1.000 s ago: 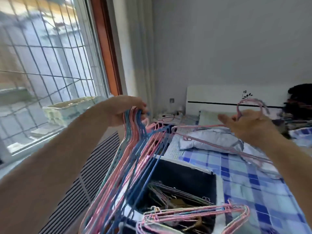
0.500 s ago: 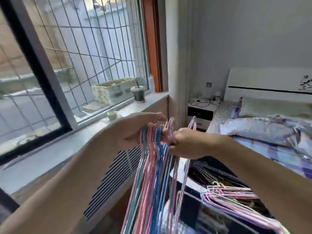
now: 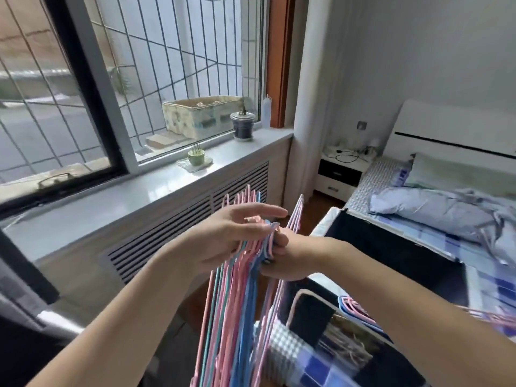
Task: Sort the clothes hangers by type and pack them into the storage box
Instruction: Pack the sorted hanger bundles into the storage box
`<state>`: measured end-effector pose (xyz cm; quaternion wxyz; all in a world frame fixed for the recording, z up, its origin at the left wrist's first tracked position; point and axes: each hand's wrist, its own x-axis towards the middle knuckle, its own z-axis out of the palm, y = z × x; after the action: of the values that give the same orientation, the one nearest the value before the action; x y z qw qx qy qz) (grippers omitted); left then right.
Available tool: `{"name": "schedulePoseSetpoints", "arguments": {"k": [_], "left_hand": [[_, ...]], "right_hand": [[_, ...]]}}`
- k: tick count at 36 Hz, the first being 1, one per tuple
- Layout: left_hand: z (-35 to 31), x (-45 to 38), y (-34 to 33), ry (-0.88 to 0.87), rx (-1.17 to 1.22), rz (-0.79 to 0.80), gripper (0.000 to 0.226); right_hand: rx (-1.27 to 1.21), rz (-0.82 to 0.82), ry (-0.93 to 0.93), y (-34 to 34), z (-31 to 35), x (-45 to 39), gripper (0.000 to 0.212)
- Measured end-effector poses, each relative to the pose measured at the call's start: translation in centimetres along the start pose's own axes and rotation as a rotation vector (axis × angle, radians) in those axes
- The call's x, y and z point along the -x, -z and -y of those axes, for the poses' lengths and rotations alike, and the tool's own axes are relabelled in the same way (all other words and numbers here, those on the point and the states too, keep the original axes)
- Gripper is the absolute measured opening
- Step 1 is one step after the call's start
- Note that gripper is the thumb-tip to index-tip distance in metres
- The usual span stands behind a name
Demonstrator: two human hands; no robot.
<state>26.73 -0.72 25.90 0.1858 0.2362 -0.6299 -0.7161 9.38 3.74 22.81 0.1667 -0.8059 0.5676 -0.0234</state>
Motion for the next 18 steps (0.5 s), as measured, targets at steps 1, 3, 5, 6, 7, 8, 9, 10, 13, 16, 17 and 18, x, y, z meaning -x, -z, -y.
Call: {"name": "schedulePoseSetpoints", "arguments": {"k": [1, 3, 5, 6, 7, 8, 9, 10, 13, 16, 17, 18], "left_hand": [[0.6, 0.0, -0.2, -0.035, -0.02, -0.016, 0.042], [1.5, 0.1, -0.2, -0.066, -0.032, -0.017, 0.044], [2.5, -0.1, 0.0, -0.065, -0.021, -0.011, 0.038], [3.1, -0.2, 0.2, -0.053, -0.013, 0.006, 0.038], [3.6, -0.4, 0.3, -0.015, 0.011, 0.029, 0.042], [4.1, -0.5, 0.3, 0.031, 0.038, 0.066, 0.049], [4.6, -0.8, 0.2, 0.081, 0.056, 0.11, 0.055], [5.3, -1.1, 0.0, 0.122, 0.054, 0.136, 0.059], [6.8, -1.7, -0.9, 0.195, 0.022, 0.035, 0.055], [8.9, -1.8, 0.0, 0.226, 0.061, -0.05, 0.081], [9.3, -1.7, 0.3, 0.247, 0.078, -0.067, 0.082], [9.7, -1.4, 0.7, 0.252, 0.101, -0.072, 0.081]], "right_hand": [[-0.006, 0.013, -0.021, -0.4, -0.1, -0.2, 0.024], [-0.015, 0.046, -0.036, -1.2, -0.2, -0.5, 0.026], [-0.009, 0.075, -0.054, -1.9, -0.1, -0.2, 0.019], [-0.005, 0.069, -0.057, -2.5, -0.1, -0.2, 0.017], [-0.016, 0.04, -0.058, -3.2, -0.1, 0.1, 0.017], [-0.037, 0.012, -0.075, -4.2, -0.2, 0.4, 0.018], [-0.064, -0.017, -0.103, -5.3, -0.4, 0.6, 0.02], [-0.084, -0.048, -0.123, -6.7, -0.9, 0.7, 0.025], [0.026, -0.155, -0.166, -11.2, -1.9, 1.0, 0.033], [-0.074, -0.298, -0.233, -14.3, -2.3, 3.8, 0.051], [-0.187, -0.365, -0.244, -15.1, -2.3, 5.4, 0.058], [-0.273, -0.433, -0.255, -15.6, -2.3, 6.7, 0.06]]}}
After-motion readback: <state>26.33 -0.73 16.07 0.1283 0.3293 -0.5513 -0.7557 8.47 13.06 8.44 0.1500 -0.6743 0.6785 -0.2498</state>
